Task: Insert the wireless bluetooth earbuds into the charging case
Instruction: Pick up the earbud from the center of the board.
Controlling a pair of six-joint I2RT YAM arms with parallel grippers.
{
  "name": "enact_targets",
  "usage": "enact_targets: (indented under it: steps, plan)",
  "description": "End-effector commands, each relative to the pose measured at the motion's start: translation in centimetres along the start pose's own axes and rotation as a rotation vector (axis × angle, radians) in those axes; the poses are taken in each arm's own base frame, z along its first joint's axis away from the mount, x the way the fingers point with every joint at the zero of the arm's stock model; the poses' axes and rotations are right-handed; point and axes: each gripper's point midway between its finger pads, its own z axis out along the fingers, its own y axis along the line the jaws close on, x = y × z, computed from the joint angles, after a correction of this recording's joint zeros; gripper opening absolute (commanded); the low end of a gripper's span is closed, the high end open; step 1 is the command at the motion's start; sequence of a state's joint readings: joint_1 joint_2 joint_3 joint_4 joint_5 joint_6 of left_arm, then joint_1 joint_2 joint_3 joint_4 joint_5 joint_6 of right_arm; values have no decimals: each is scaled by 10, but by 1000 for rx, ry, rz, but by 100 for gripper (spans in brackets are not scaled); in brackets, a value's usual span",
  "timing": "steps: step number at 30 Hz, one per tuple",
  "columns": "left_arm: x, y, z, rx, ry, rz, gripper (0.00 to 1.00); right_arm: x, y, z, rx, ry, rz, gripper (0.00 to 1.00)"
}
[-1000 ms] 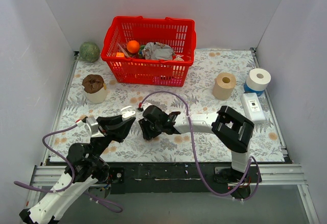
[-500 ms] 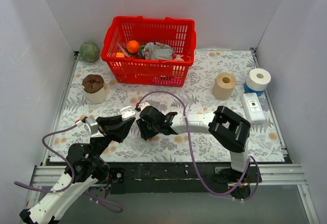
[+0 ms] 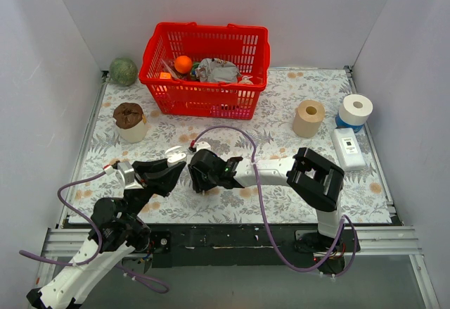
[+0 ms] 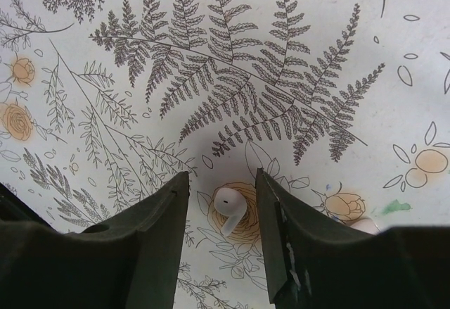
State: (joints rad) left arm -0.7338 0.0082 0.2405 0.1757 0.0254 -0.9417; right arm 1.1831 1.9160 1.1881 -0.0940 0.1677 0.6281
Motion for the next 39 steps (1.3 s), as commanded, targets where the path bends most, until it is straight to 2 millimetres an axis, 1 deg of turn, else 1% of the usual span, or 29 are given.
enact_targets:
  steps: [1, 2, 3, 4, 7, 13, 16, 23, 28, 33, 36, 37, 39]
  plan:
    - [-17, -2, 0, -10, -32, -1, 0, 74, -57, -1, 232, 212, 19, 52]
    - [-16, -2, 0, -10, -27, -3, 0, 77, -58, -2, 245, 221, 25, 52]
    - [-17, 4, 0, -41, -33, -6, 0, 77, -59, -3, 253, 219, 23, 52]
    - [-15, 5, 0, -47, -27, -8, 0, 78, -57, -5, 260, 215, 14, 52]
    - [-19, 4, -3, -45, -47, -11, 0, 84, -58, -10, 284, 222, 6, 52]
    - [-21, 3, -5, -42, -52, -16, 0, 97, -71, -16, 325, 247, -15, 52]
    - [-20, 4, -5, -43, -51, -19, 0, 94, -69, -12, 324, 254, -35, 50]
    - [-20, 5, -6, -51, -57, -23, 0, 97, -69, -1, 331, 282, -61, 46]
    - [-21, 4, -5, -48, -56, -23, 0, 100, -68, 1, 328, 294, -63, 40]
    - [-19, 4, -4, -49, -49, -28, 0, 99, -69, -3, 323, 286, -63, 33]
    - [-19, 5, -4, -50, -51, -28, 0, 95, -66, -6, 313, 274, -61, 26]
    - [-20, 5, -5, -52, -55, -28, 0, 93, -66, -8, 311, 265, -63, 21]
    - [-21, 5, -5, -53, -57, -28, 0, 89, -66, -10, 312, 252, -68, 17]
